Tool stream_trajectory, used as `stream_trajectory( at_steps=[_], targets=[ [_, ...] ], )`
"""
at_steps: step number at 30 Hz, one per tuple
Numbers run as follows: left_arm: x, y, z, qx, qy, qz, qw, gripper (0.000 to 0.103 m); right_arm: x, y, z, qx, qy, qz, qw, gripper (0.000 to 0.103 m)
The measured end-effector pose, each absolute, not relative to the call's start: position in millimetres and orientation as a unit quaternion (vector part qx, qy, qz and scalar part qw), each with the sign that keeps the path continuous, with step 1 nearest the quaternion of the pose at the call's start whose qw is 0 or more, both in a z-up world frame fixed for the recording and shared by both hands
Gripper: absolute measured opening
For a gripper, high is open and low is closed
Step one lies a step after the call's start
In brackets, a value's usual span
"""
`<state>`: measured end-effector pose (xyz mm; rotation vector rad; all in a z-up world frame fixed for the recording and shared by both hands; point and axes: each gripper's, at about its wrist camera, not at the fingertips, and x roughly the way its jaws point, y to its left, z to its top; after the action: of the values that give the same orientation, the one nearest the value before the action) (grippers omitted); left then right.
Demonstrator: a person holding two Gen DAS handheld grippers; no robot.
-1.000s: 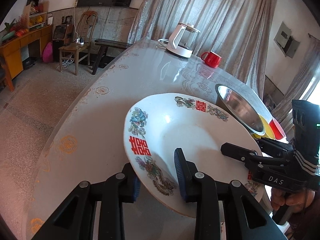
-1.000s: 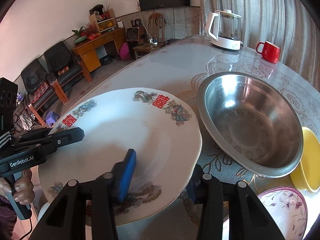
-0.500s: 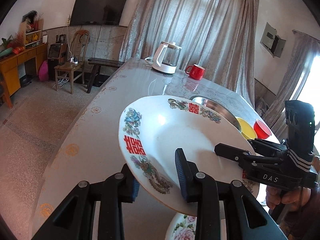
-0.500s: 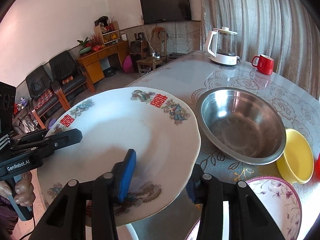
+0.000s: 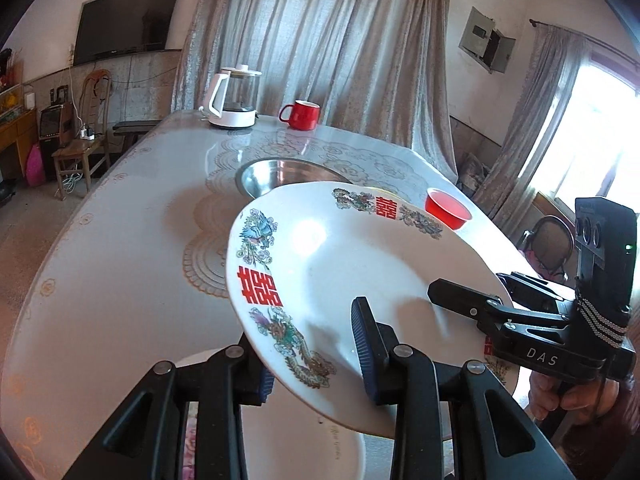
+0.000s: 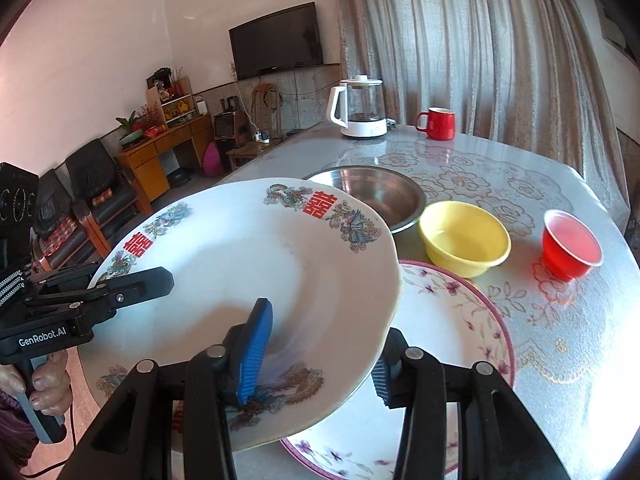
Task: Organize plates and bowls
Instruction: 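Lower the double-happiness plate onto the purple-rimmed plate and open the left gripper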
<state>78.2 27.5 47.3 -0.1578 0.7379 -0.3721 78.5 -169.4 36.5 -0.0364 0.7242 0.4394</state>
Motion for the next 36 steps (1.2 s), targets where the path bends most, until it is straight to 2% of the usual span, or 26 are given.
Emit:
stream_trajectory(
  at_steps=[6,14,19,26,36],
  targets=[
    [89.2,-25.6,29.9,-0.067,0.402,-0.198,0.892,0.034,67.9,-221.3,17.5,0.015,0.372,0.163,0.914,0.045],
    [107.2,-53.4,5.6,-0.073,0.445,-0.193,0.871,0.035,77.7,-253.9,-3.2,0.033,0.393,0.123,0.911,0.045],
    [112.8,-52.5,-1.8,-0.070,0.456,-0.178,0.870,0.037,82.3,-263.0,-10.1,0.035,0.401,0.103,0.909,0.045],
    [112.5,-59.8,-4.8,-0.048,0.453,-0.180,0.872,0.037,81.3,-249.5,-10.6,-0.029,0.381,0.083,0.921,0.045],
    [96.2,-55.3,-1.9,-0.065,0.451,-0.202,0.867,0.038,71.2,-236.7,3.6,-0.050,0.353,0.084,0.931,0.045]
  ],
)
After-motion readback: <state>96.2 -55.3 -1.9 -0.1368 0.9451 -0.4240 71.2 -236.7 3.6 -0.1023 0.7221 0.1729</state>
